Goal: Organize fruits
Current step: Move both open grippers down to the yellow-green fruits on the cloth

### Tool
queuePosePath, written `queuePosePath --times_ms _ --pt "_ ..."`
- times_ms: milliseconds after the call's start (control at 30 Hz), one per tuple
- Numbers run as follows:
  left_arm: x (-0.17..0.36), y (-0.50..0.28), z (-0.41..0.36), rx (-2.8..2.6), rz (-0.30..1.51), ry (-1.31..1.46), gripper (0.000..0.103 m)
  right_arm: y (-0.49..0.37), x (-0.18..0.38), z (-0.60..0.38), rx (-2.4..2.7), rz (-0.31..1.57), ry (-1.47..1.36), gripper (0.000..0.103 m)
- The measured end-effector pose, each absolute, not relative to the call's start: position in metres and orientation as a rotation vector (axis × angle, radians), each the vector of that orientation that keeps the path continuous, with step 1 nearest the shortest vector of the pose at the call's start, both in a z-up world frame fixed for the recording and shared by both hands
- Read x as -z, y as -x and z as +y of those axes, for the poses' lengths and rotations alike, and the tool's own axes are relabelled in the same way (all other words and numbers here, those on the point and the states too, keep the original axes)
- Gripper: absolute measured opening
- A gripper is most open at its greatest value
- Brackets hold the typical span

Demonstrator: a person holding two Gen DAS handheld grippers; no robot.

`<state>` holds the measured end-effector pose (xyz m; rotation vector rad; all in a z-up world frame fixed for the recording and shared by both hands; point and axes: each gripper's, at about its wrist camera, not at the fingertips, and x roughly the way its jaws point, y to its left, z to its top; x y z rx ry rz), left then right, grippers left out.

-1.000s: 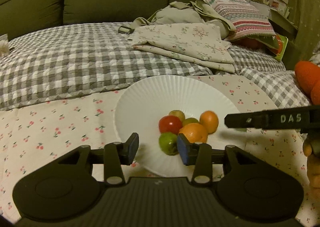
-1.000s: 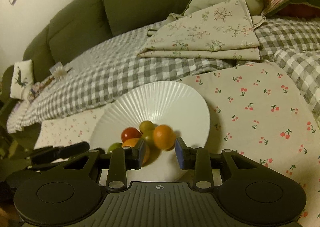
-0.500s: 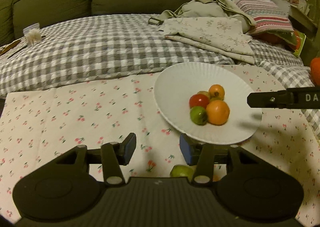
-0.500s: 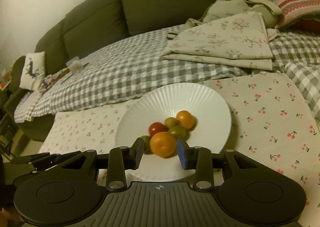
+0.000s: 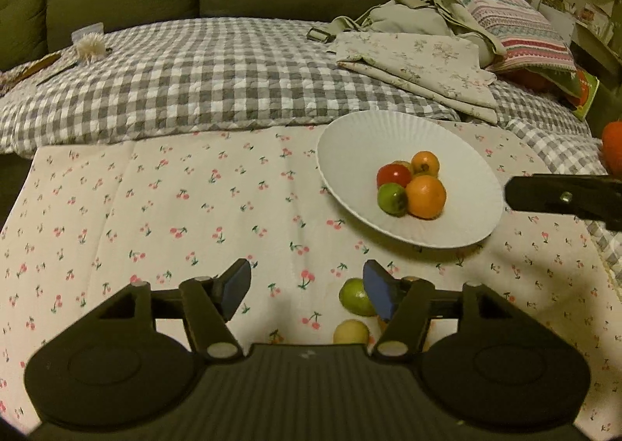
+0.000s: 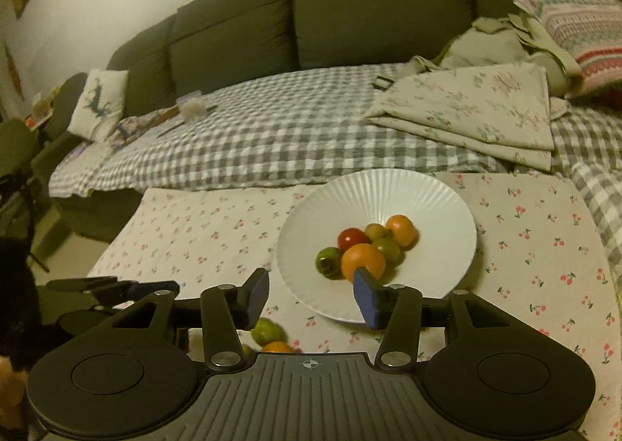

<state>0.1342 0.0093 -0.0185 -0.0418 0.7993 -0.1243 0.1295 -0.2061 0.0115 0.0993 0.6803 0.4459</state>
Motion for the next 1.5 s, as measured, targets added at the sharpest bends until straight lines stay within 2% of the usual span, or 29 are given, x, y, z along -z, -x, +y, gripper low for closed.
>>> queuePosePath --times_ms 833,1333,1500 --pt "0.055 -0.124 -0.001 0.196 0.912 -0.029 0.065 -0.098 0.038 -0.177 -0.556 0.867 0.056 0.05" --pt "0.069 -0.13 -0.009 0.263 0.935 -0.045 0.045 -0.1 0.064 -0.165 -0.565 0.938 0.095 0.049" --pt "0.069 -0.132 -0.009 0.279 0.921 -0.034 0.033 -0.101 0.068 -0.161 -0.56 0.944 0.104 0.048"
